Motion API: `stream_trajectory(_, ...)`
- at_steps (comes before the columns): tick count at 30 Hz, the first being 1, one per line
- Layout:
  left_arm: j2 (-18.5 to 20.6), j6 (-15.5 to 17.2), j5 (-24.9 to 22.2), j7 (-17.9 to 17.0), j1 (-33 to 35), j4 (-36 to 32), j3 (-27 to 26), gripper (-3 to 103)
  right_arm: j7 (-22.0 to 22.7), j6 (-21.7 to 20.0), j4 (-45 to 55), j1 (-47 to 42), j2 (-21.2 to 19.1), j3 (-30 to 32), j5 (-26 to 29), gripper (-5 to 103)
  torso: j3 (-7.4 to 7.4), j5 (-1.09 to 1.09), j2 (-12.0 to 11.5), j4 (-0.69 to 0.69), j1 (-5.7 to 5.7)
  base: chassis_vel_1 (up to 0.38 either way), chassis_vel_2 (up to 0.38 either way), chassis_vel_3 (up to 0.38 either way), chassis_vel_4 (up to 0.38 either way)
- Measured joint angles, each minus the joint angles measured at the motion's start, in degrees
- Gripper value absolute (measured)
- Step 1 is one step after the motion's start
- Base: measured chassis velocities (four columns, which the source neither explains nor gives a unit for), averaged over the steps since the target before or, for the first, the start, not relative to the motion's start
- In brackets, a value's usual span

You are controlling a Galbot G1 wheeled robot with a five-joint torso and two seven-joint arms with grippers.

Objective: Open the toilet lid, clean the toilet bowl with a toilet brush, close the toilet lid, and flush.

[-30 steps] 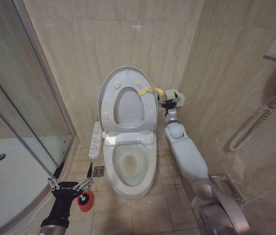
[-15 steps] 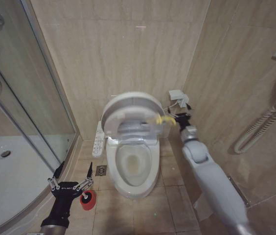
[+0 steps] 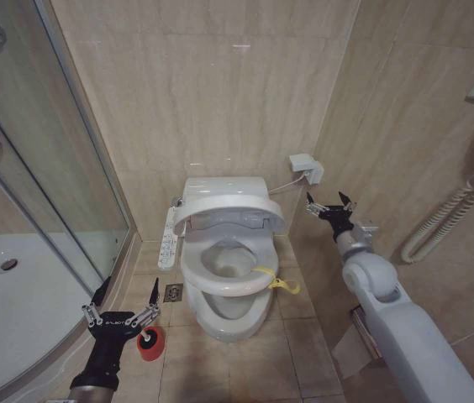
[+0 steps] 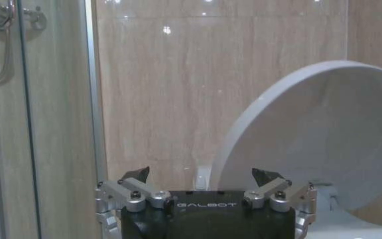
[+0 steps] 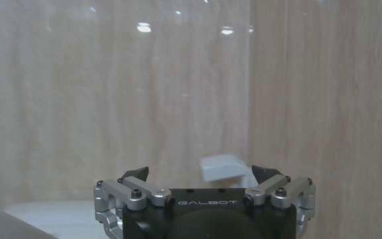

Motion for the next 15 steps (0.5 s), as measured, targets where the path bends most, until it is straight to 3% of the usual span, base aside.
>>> stream_trajectory(6, -0.01, 0.00, 0.00, 0.00, 0.00, 0.00, 0.00, 100, 0.46, -1.01, 8.13, -6.66, -0.70, 2.11, 1.84, 100, 0.00, 0.01, 0.00, 0.00, 0.00, 0.000, 0.000, 0.000, 0.000)
stream_trajectory(15, 0.00, 0.00, 0.00, 0.00, 0.00, 0.00, 0.00, 100, 1.50, -5.12, 23.17, -19.36, 2.28, 4.56, 1.68, 100, 0.00, 0.00, 0.00, -0.01, 0.00, 0.000, 0.000, 0.000, 0.000)
